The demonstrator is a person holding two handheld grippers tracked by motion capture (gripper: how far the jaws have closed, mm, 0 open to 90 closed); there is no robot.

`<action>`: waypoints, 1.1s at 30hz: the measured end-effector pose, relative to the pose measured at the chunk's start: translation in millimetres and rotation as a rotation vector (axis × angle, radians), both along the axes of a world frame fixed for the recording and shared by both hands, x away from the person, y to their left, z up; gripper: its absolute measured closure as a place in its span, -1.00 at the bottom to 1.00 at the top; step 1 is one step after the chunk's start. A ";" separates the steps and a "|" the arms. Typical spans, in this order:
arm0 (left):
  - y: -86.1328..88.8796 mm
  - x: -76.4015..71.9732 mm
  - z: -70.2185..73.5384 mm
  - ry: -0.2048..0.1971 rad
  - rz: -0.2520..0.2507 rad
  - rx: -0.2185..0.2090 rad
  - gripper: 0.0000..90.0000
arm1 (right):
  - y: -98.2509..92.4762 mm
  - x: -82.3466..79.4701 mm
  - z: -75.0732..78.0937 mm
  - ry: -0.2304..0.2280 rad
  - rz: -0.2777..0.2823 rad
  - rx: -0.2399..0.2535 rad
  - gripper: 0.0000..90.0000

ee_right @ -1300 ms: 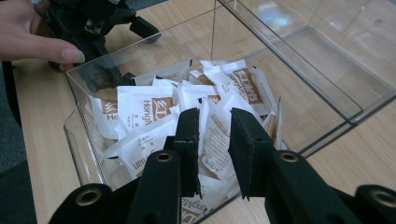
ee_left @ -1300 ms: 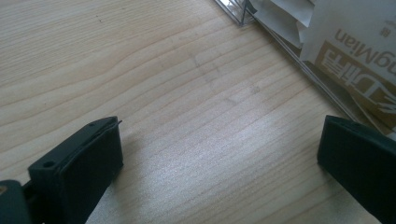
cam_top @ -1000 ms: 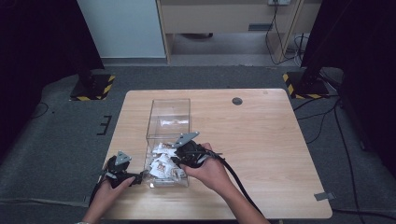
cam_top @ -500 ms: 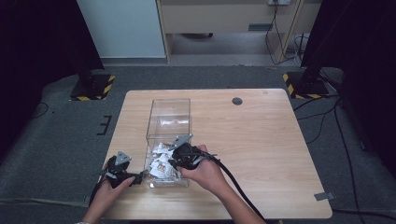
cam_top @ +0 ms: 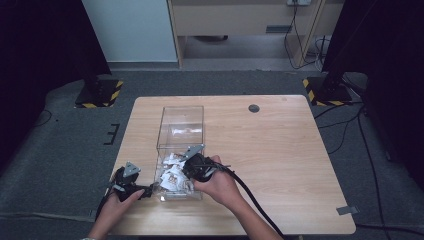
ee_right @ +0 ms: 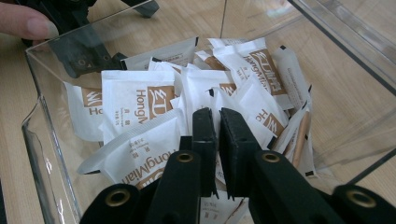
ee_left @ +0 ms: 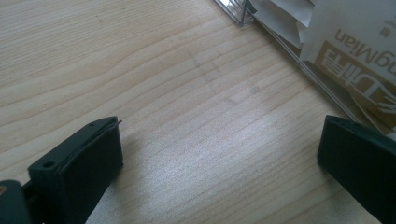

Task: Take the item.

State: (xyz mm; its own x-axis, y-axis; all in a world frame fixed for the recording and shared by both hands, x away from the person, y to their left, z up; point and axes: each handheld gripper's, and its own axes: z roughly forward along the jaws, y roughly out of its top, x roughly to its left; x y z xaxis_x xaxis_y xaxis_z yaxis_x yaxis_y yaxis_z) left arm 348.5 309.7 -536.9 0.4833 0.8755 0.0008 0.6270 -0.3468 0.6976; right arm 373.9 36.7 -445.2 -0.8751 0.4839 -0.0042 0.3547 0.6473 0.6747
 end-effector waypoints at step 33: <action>0.2 0.1 0.0 0.000 -0.003 0.000 -1.00 | -25.7 -3.2 44.8 -0.060 -0.020 0.144 1.00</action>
State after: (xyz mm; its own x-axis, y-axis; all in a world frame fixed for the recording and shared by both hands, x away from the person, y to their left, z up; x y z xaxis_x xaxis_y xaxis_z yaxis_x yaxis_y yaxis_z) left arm 348.6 309.9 -536.8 0.4856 0.8742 0.0008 0.6262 -0.3485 0.6974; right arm 370.7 11.0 -400.4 -0.8654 0.5009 0.0145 0.3229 0.5353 0.7805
